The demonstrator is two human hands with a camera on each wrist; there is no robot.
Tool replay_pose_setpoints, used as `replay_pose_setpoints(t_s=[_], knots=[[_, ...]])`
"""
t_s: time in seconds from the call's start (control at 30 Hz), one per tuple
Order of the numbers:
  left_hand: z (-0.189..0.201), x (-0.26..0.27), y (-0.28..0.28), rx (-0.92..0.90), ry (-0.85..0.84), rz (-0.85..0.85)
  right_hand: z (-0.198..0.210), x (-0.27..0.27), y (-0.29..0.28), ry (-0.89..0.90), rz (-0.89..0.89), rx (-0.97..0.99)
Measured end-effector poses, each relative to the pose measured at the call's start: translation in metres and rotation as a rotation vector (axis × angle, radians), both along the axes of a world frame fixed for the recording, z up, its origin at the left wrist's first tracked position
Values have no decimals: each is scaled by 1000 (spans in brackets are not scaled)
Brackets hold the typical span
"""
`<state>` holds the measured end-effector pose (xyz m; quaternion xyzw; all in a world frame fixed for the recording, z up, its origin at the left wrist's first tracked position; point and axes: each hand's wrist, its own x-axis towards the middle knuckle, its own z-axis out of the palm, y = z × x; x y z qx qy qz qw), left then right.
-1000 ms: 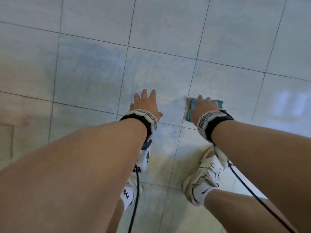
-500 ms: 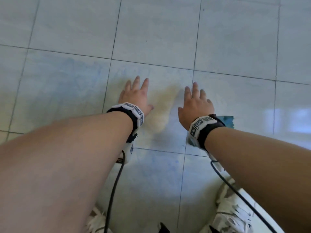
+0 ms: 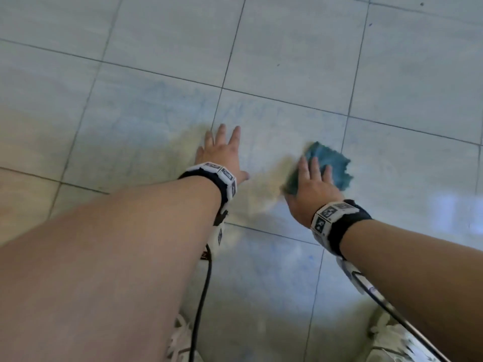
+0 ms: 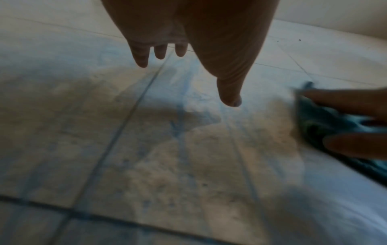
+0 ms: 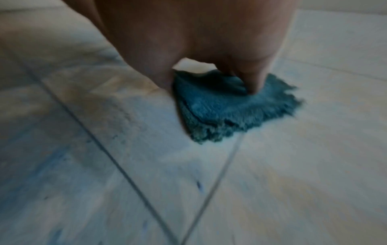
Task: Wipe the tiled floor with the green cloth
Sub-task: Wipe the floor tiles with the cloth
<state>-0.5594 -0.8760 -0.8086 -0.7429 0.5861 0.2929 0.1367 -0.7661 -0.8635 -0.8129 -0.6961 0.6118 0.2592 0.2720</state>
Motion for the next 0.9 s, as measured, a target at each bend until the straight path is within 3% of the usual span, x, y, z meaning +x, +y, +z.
replay_pose_setpoints(t_s=[0.1, 0.3, 0.47, 0.57, 0.9], knots=[[-1, 38, 3, 7, -33, 64, -6, 34, -13, -190, 306, -97], [1, 80, -4, 115, -66, 84, -12, 75, -38, -158, 399, -143], [-15, 94, -16, 80, -90, -53, -22, 79, -21, -50, 277, -125], [-22, 101, -20, 121, -38, -44, -26, 83, -10, -16, 210, -109], [-26, 106, -19, 95, -23, -46, -40, 158, -119, -136, 299, -236]])
